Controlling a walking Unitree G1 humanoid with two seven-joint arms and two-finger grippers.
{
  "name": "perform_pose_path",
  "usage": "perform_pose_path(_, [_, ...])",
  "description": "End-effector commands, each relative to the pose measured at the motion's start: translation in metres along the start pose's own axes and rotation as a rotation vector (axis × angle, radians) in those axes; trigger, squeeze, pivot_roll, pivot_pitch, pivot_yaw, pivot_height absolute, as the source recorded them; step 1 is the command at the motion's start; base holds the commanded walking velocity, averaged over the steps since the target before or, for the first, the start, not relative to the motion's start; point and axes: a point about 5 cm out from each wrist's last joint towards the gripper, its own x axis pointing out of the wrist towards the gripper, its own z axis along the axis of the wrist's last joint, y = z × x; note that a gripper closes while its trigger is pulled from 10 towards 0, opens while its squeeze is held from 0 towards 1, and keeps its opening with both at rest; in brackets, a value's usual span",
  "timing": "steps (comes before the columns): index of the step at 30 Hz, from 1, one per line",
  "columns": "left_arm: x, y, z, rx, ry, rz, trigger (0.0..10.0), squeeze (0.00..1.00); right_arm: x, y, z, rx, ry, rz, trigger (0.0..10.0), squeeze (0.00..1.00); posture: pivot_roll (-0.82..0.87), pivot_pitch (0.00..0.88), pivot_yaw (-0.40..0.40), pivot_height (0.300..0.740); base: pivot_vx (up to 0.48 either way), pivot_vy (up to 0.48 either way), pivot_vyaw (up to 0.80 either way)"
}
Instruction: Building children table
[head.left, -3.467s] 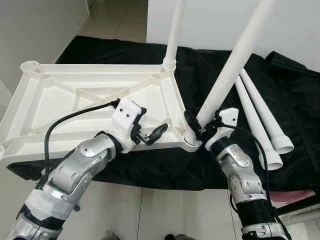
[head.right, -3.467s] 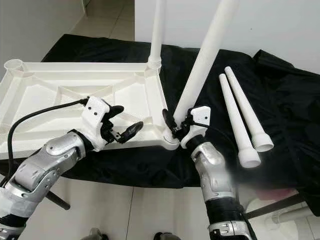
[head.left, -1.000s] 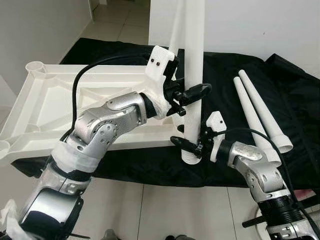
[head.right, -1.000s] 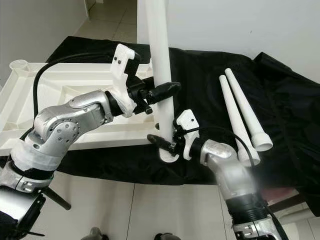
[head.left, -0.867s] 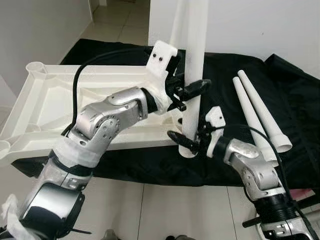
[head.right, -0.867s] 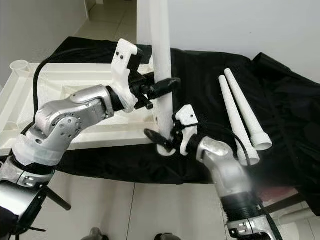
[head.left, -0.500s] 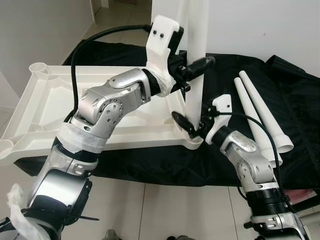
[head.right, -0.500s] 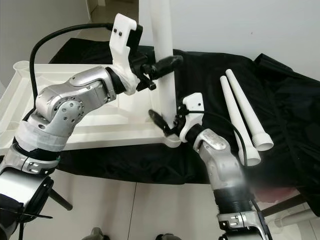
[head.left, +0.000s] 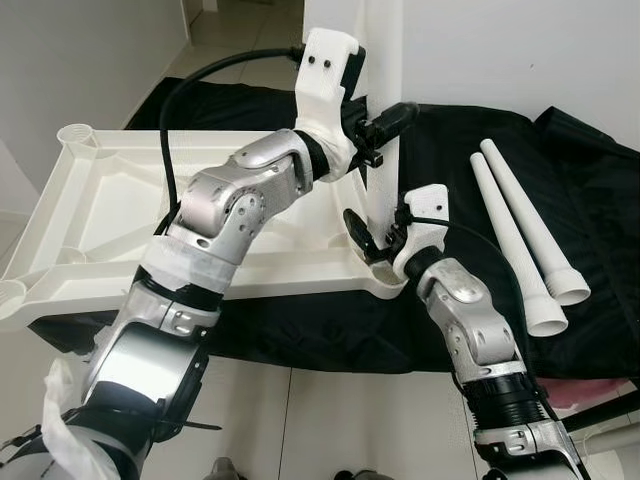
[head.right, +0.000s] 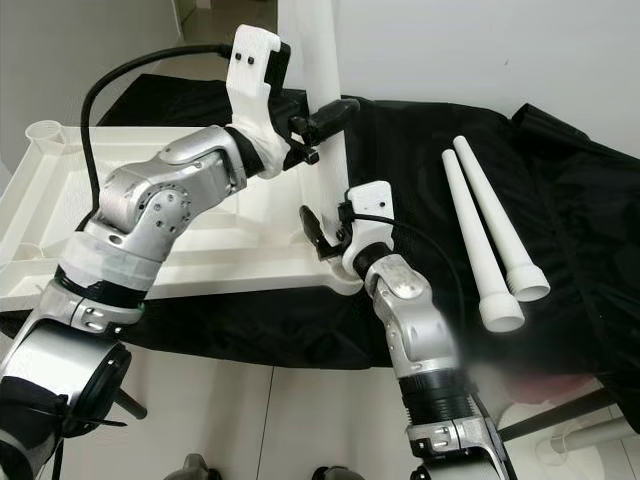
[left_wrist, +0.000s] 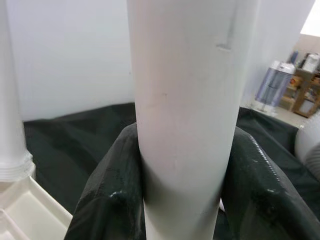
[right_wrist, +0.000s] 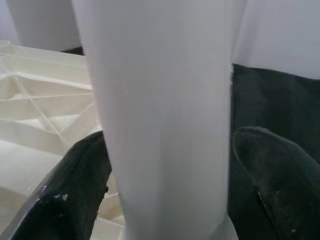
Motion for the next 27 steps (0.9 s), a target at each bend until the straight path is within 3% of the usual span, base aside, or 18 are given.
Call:
perform_pose_path(1, [0.006,-0.003,0.007,0.038,-0.034,0.016,10.0,0.0,0.004,-0.001,-0.001,-0.026,0.01,-0.058,10.0,0.0,0.0,0.091,-0.019,0.74,0.0,0.0,0.0])
perform_pose_path(9, [0.013,-0.011,0.003,0.088,-0.031,0.057,10.0,0.0,0.011,0.009,-0.008,-0.088,0.064,-0.165,10.0,0.0,0.0,0.089,-0.018,0.74,0.0,0.0,0.0])
perform_pose_path(13, [0.016,-0.017,0.0,0.084,-0.033,0.062,10.0,0.0,0.015,0.015,-0.006,-0.102,0.041,-0.166,10.0,0.0,0.0,0.089,-0.018,0.74,0.0,0.0,0.0])
perform_pose_path(26, [0.02,-0.026,-0.002,0.078,-0.042,0.048,10.0,0.0,0.022,0.008,0.002,-0.138,0.009,-0.206,10.0,0.0,0.01,0.087,-0.028,0.74,0.0,0.0,0.0])
perform_pose_path(27, [0.02,-0.027,-0.002,0.08,-0.043,0.048,10.0,0.0,0.022,0.007,0.002,-0.142,0.009,-0.21,5.9,0.0,0.01,0.087,-0.03,0.74,0.0,0.0,0.0])
